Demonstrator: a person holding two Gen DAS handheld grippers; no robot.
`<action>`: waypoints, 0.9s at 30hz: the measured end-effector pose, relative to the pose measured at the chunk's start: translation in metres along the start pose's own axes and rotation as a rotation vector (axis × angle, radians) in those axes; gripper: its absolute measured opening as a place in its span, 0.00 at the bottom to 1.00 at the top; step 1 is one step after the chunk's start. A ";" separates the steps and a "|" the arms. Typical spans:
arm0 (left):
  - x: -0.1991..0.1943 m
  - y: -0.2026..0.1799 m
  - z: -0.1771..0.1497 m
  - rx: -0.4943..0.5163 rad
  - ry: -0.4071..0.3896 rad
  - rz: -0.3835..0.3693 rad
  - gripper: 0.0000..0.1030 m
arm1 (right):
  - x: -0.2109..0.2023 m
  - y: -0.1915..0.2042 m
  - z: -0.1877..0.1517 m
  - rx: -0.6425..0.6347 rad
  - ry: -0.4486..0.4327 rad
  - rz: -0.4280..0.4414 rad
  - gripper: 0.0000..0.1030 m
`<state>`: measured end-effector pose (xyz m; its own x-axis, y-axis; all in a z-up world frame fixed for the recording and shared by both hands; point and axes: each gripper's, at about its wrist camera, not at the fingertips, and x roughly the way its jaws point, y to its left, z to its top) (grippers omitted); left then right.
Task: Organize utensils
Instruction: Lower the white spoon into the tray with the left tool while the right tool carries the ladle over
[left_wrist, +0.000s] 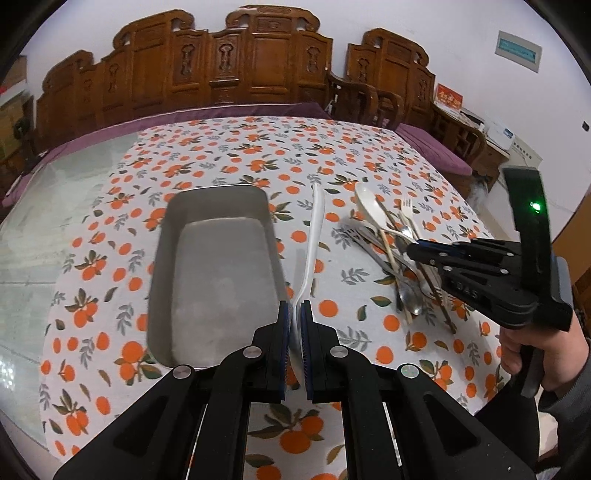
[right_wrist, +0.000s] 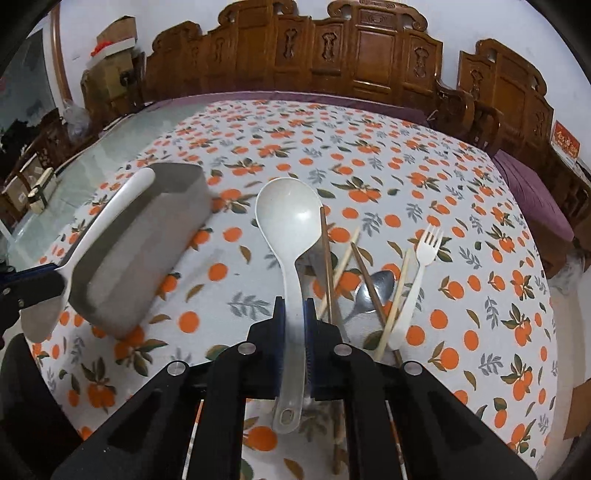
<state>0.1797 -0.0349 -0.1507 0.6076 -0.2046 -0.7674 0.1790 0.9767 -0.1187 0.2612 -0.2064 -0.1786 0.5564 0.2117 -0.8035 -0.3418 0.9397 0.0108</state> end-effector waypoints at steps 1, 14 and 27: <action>-0.001 0.002 0.001 -0.002 -0.001 0.003 0.05 | -0.002 0.001 0.001 0.001 -0.007 0.002 0.11; -0.005 0.028 0.005 -0.026 -0.011 0.042 0.05 | -0.013 0.001 0.030 0.060 -0.065 0.048 0.11; 0.038 0.063 0.021 -0.029 0.056 0.144 0.05 | -0.025 0.046 0.027 0.000 -0.063 0.126 0.11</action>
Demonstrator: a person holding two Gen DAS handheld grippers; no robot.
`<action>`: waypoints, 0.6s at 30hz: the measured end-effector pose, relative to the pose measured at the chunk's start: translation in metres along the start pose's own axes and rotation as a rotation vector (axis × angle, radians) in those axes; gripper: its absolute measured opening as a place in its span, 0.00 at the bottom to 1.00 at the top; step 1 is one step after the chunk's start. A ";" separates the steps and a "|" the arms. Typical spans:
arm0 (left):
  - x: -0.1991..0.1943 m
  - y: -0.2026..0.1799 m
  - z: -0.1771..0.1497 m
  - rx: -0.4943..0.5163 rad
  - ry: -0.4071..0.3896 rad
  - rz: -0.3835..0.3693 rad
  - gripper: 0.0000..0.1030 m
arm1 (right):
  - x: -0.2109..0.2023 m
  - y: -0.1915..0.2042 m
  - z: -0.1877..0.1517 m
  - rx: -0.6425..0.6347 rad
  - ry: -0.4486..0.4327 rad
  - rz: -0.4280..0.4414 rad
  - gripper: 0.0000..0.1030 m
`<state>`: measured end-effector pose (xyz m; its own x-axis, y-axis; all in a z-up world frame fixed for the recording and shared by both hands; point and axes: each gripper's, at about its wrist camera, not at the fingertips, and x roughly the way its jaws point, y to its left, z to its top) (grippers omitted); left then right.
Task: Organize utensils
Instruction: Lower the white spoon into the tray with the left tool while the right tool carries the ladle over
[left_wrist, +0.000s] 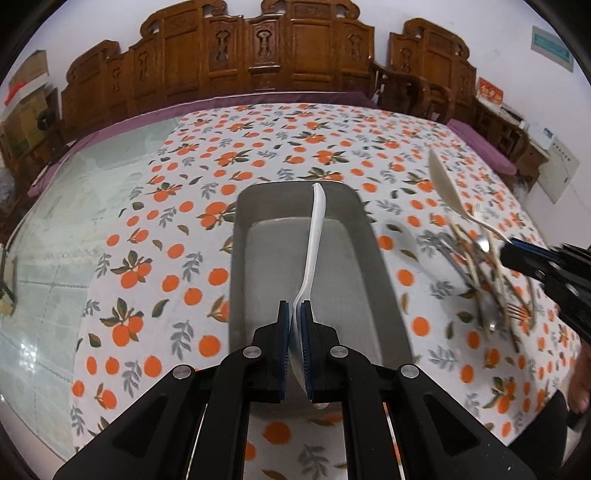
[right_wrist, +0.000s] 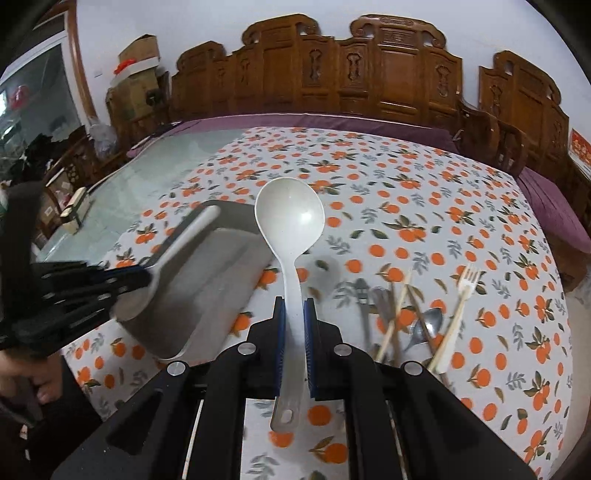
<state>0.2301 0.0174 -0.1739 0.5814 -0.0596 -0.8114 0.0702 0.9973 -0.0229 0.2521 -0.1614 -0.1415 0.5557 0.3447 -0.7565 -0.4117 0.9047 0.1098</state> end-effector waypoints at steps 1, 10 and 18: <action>0.004 0.002 0.003 0.000 0.004 0.001 0.05 | 0.000 0.005 0.000 -0.005 0.000 0.008 0.11; 0.007 0.010 0.010 0.008 0.009 -0.003 0.13 | 0.001 0.036 0.005 -0.038 0.004 0.054 0.11; -0.030 0.034 0.005 0.024 -0.036 -0.011 0.14 | 0.018 0.059 0.009 -0.040 0.018 0.074 0.11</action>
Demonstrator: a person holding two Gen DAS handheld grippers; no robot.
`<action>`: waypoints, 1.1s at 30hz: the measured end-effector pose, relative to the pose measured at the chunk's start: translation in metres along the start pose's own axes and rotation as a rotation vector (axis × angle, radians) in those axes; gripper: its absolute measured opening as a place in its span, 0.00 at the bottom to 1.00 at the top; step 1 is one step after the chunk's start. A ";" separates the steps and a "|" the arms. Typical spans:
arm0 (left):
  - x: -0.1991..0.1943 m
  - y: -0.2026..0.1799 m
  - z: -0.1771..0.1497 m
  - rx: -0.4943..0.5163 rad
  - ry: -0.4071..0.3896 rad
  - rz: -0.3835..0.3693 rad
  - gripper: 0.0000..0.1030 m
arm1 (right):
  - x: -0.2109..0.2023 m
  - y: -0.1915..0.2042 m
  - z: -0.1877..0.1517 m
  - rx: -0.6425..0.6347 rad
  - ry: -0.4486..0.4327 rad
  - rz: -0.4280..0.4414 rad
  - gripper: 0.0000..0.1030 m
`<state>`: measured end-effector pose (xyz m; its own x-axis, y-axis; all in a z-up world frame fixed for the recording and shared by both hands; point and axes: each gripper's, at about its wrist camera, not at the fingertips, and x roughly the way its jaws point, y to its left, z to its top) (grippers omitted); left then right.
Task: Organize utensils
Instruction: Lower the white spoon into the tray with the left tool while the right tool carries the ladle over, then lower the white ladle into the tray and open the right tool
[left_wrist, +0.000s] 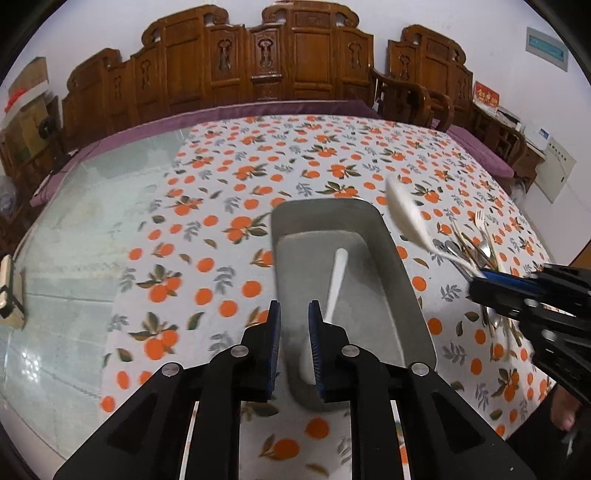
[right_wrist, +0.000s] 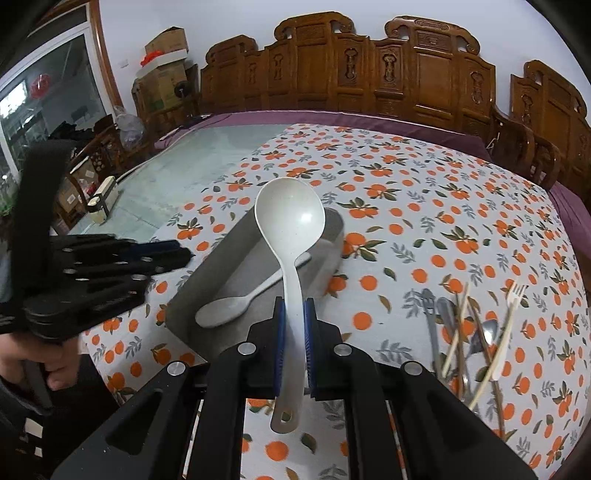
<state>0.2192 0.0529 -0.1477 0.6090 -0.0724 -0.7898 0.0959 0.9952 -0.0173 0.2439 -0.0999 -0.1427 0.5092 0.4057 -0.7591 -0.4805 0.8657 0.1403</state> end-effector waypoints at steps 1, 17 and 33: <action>-0.007 0.004 -0.001 0.007 -0.009 0.005 0.14 | 0.003 0.002 0.001 0.001 0.003 0.000 0.11; -0.046 0.038 -0.016 -0.027 -0.077 -0.021 0.15 | 0.066 0.022 0.012 0.036 0.096 -0.034 0.11; -0.047 0.032 -0.020 -0.009 -0.080 -0.027 0.19 | 0.059 0.025 0.008 0.013 0.053 0.027 0.14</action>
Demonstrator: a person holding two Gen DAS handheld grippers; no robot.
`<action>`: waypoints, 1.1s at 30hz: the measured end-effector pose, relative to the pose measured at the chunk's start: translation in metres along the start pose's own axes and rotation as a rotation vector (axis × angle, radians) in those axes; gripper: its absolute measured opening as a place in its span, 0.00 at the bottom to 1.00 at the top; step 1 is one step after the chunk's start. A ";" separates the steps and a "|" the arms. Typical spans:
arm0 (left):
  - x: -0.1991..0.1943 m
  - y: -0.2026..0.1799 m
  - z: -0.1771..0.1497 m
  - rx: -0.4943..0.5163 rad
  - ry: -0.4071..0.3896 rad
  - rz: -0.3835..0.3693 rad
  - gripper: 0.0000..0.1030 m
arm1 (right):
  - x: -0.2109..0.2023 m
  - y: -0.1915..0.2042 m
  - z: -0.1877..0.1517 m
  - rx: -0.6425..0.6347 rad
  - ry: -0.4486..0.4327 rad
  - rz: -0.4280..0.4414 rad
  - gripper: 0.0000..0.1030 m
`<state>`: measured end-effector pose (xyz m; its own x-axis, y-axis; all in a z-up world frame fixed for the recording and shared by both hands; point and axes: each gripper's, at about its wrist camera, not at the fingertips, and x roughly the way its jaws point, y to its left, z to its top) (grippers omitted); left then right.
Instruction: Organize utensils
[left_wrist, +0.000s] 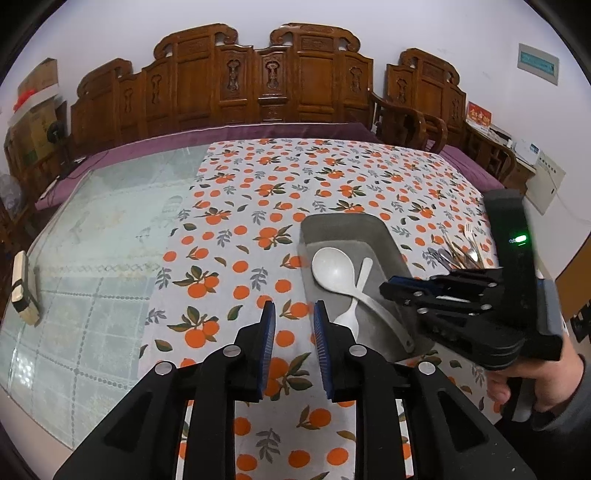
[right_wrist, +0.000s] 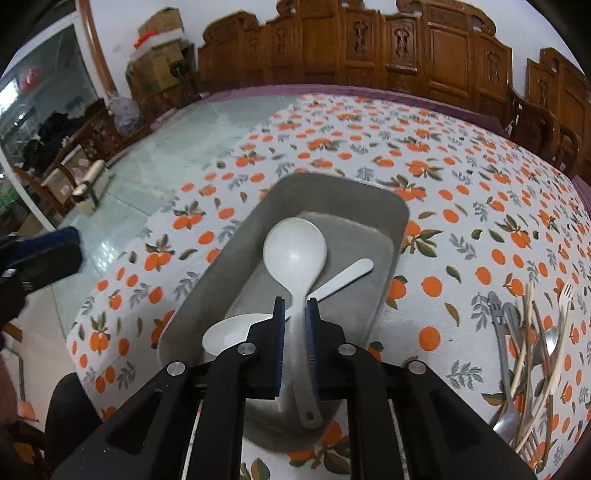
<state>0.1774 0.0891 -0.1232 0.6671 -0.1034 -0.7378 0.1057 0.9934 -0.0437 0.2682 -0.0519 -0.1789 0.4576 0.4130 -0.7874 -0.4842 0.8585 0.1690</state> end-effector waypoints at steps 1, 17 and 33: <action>0.000 -0.004 0.000 0.007 0.000 -0.001 0.19 | -0.009 -0.003 -0.002 0.001 -0.012 0.007 0.14; -0.002 -0.085 0.028 0.075 0.003 -0.096 0.20 | -0.133 -0.110 -0.048 0.084 -0.077 -0.085 0.14; 0.069 -0.170 0.037 0.116 0.137 -0.218 0.20 | -0.148 -0.188 -0.084 0.227 -0.039 -0.164 0.26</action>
<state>0.2323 -0.0890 -0.1419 0.5138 -0.2989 -0.8042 0.3251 0.9353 -0.1400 0.2293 -0.3001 -0.1437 0.5463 0.2705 -0.7927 -0.2236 0.9592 0.1733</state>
